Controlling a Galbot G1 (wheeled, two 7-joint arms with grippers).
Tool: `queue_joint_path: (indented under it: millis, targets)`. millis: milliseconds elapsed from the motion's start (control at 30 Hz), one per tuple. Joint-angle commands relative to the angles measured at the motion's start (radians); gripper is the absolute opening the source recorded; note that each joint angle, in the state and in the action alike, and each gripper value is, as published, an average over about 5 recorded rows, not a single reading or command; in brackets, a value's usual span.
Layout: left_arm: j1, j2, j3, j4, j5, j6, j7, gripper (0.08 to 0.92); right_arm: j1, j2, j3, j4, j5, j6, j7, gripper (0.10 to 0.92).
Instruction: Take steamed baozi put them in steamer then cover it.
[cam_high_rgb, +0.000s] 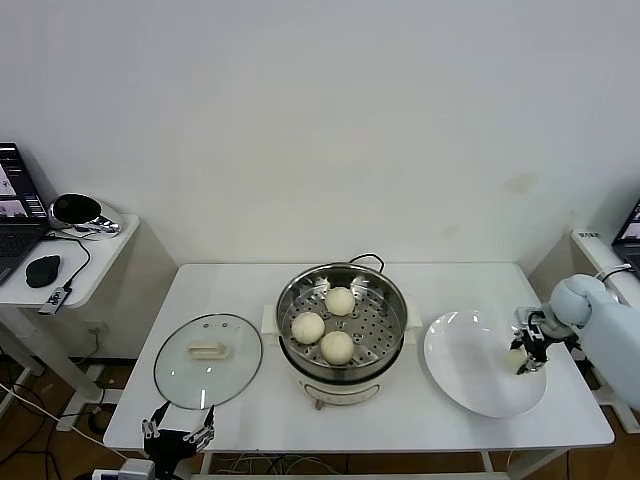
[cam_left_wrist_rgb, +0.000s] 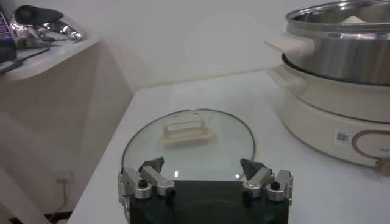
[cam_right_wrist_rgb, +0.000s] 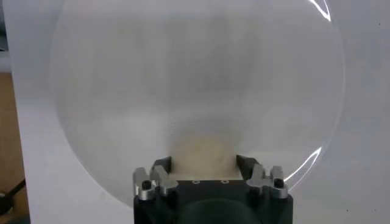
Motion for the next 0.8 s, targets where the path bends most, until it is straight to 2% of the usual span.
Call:
queue_joint_path:
  millis: [33, 267, 500, 800]
  targets:
    - [-0.001, 0.000, 0.000, -0.004, -0.001, 0.000, 0.000, 0.823, 0.005, -0.020, 0.000, 0.026, 0.016, -0.016, -0.012, 0.518]
    - [-0.005, 0.004, -0.002, -0.026, -0.002, 0.003, 0.000, 0.823, 0.116, -0.099, -0.079, 0.139, 0.148, -0.072, -0.061, 0.514]
    - [-0.006, 0.003, -0.002, -0.040, 0.005, -0.002, -0.003, 0.823, 0.383, -0.158, -0.280, 0.266, 0.310, -0.156, -0.103, 0.518]
    - [-0.017, 0.012, -0.017, -0.074, -0.014, 0.006, 0.002, 0.823, 0.726, -0.086, -0.594, 0.398, 0.564, -0.286, -0.124, 0.518]
